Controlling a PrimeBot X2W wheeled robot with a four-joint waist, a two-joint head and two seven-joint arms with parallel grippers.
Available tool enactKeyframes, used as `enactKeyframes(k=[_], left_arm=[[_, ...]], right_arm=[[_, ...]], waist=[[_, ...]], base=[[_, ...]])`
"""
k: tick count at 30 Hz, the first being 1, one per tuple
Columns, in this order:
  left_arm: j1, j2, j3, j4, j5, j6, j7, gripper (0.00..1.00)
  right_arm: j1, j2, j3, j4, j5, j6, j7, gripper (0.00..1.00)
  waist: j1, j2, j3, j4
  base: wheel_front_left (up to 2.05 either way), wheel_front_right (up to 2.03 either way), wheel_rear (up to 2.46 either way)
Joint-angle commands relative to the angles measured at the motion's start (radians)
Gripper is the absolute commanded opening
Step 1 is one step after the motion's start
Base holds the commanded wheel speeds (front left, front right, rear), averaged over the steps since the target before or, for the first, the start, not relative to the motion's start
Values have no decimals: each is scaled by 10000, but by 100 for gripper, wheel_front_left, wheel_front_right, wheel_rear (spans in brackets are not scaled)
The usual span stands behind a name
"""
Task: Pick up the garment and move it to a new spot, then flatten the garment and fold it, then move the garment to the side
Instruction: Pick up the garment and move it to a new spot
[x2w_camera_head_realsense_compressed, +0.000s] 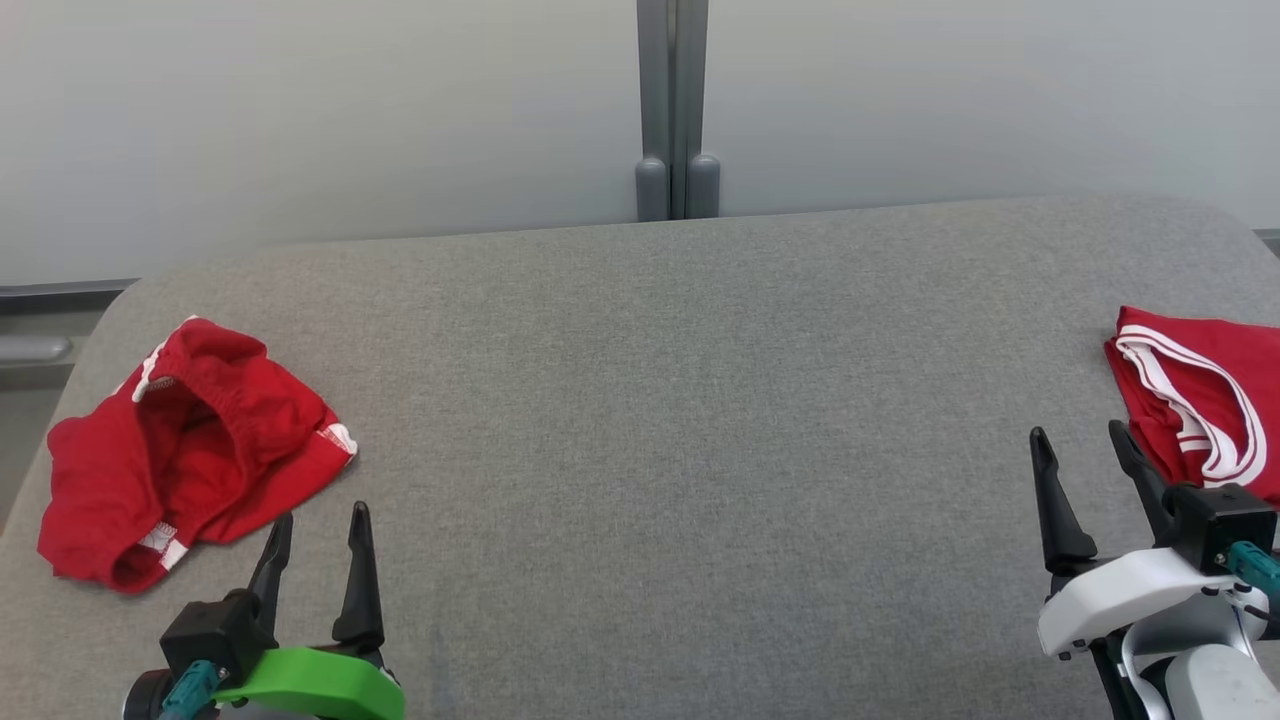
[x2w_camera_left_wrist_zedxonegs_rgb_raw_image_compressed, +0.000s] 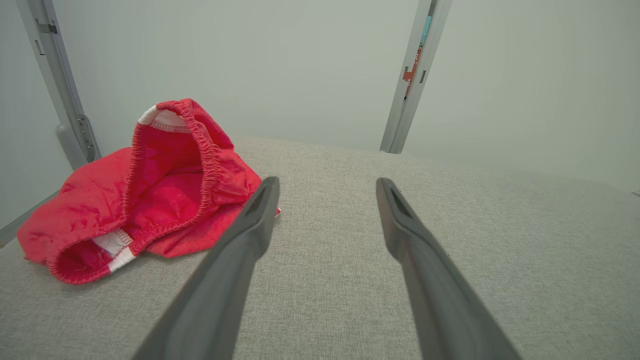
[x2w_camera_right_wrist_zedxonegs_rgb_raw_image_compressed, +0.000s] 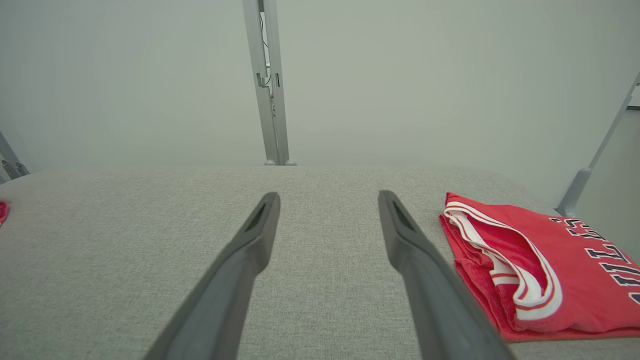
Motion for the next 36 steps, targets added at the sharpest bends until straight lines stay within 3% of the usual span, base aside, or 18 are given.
enactKeyframes(k=[1, 7, 13, 27, 36], left_arm=[[122, 4, 57, 54, -16, 10, 4, 100], [-53, -6, 179, 68, 56, -14, 4, 100], [-168, -9, 159, 115, 196, 22, 4, 100], [-332, 220, 98, 197, 273, -35, 4, 100], [-139, 366, 214, 164, 156, -4, 4, 100]], right_arm=[[12, -23, 35, 65, -39, -19, -68, 100], [-78, 53, 49, 217, -164, -19, -122, 100], [-3, 156, 71, 315, -213, -19, -145, 100], [-99, 321, 630, 682, -190, -19, -405, 100], [-230, 498, 984, 763, -168, -19, -462, 100]], waist=[[0, 0, -12, 11], [0, 0, 16, 100], [0, 0, 22, 644], [0, 0, -229, 3502], [0, 0, -182, 4567]], base=[[0, 0, 0], [0, 0, 0], [0, 0, 0], [0, 0, 0], [0, 0, 0]])
